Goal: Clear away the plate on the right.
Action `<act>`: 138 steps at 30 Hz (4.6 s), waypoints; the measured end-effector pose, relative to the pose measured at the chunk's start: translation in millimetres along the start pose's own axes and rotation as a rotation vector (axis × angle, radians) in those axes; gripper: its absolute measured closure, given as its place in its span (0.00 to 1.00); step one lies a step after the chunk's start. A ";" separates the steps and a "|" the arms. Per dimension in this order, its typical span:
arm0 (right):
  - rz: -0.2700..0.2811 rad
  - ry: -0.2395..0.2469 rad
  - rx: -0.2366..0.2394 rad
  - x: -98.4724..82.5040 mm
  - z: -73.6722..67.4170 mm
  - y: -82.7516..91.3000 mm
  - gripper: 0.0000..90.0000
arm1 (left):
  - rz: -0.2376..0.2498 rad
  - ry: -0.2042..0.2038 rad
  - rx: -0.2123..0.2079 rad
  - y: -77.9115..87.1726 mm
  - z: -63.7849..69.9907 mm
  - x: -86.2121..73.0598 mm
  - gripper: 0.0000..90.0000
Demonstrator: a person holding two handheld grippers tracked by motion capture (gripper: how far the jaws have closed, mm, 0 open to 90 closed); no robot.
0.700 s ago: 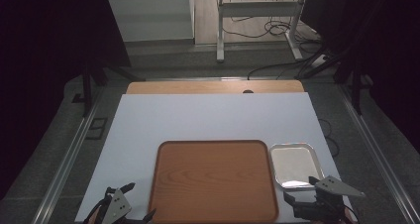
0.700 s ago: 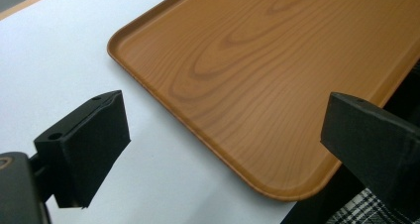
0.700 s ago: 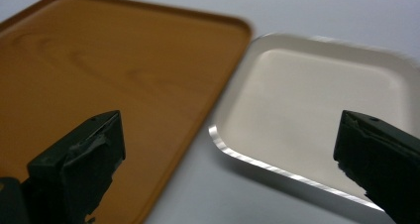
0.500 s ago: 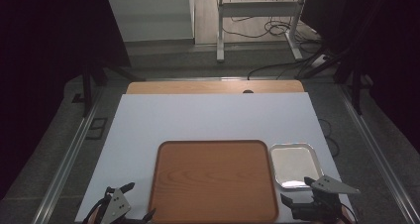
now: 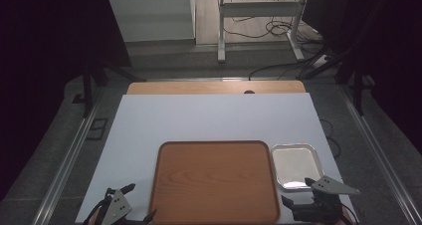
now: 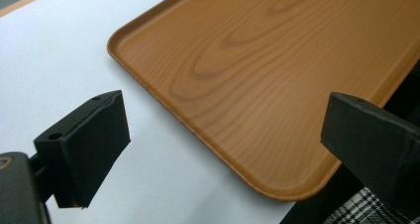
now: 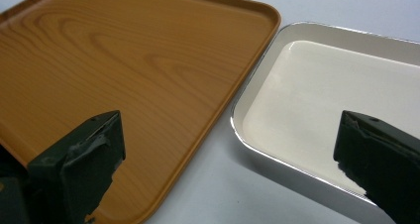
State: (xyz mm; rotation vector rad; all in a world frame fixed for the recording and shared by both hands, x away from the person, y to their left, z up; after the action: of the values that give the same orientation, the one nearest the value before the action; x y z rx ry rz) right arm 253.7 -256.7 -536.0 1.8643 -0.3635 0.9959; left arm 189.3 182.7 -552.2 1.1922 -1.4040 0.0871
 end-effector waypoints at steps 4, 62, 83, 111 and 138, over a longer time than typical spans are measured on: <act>-0.005 0.008 0.001 -0.3 -0.6 -0.6 0.00 | 0.000 0.001 0.000 -0.1 -0.1 0.0 0.05; 0.020 -0.071 -0.103 25.2 35.3 -12.4 0.00 | 0.021 0.006 0.003 5.1 0.8 -1.6 0.05; 0.039 -0.080 -0.176 35.2 56.2 -19.8 0.01 | 0.037 0.016 -0.009 8.5 1.1 -3.5 0.05; 0.008 -0.245 -0.224 44.6 99.2 -23.6 0.33 | 0.030 0.001 -0.015 6.7 3.2 -1.9 0.05; -0.130 -0.385 -0.267 22.2 159.1 -30.4 0.78 | 0.010 -0.014 -0.019 4.6 3.9 -2.0 0.05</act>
State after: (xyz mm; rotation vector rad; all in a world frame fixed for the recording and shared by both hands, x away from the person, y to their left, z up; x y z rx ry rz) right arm 362.7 -373.4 -571.0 1.8019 -0.5657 0.4701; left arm 183.0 183.4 -552.1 1.1724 -1.4202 0.0724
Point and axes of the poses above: each handheld gripper's, and its own axes: y roughly backward along the jaws, x roughly out of its top, z roughly to its right, the point moved 9 cm from there along -y, roughly forward along the jaws, and after that the axes turned 10 degrees about -y, right-handed, at the moved point
